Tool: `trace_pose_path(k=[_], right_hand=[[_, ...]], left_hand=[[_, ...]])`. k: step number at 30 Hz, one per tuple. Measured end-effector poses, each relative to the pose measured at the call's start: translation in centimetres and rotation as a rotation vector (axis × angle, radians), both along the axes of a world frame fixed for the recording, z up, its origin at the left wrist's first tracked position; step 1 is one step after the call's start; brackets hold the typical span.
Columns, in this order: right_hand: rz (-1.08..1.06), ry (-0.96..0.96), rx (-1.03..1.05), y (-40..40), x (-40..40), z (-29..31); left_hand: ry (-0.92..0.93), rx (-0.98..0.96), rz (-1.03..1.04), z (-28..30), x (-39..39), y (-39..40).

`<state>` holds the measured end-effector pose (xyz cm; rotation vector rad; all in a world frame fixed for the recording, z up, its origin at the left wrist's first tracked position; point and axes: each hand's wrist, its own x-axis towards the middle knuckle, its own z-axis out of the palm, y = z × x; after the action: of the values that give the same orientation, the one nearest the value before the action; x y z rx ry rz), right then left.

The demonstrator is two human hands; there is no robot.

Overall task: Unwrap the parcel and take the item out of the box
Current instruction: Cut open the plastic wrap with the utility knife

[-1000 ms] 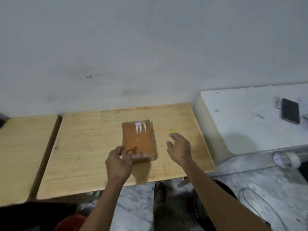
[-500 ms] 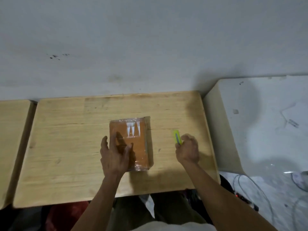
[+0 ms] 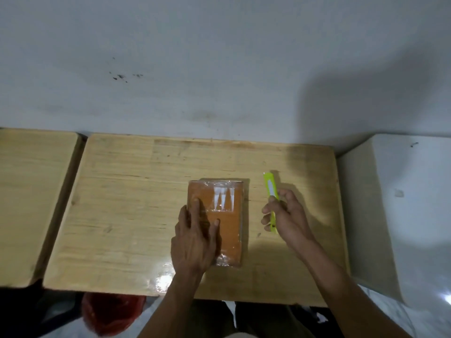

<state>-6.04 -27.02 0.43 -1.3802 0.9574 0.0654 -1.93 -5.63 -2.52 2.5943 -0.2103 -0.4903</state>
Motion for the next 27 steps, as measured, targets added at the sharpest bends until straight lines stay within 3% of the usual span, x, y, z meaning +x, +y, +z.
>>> trace_pose_path(k=[3,8,15,21,27], right_hand=[[0.176,-0.103,0.125,0.4,2.7,2.6],[0.453,-0.15,-0.112,0.9,5.2,2.3],[0.632,-0.146,-0.414,1.2,6.9,-0.2],[0.786,-0.14,-0.484,1.2,8.4,-1.0],[1.051,-0.25,-0.597,0.5,9.7,-1.2]], left_hand=[[-0.027,0.04,-0.02,-0.5,-0.3,0.2],[-0.051,0.076,-0.006,-0.9,-0.6,0.3],[-0.09,0.113,-0.004,-1.7,-0.7,0.3],[-0.098,0.1,-0.002,-2.1,-0.7,0.5],[-0.1,0.106,0.0,-2.1,-0.6,0.4]])
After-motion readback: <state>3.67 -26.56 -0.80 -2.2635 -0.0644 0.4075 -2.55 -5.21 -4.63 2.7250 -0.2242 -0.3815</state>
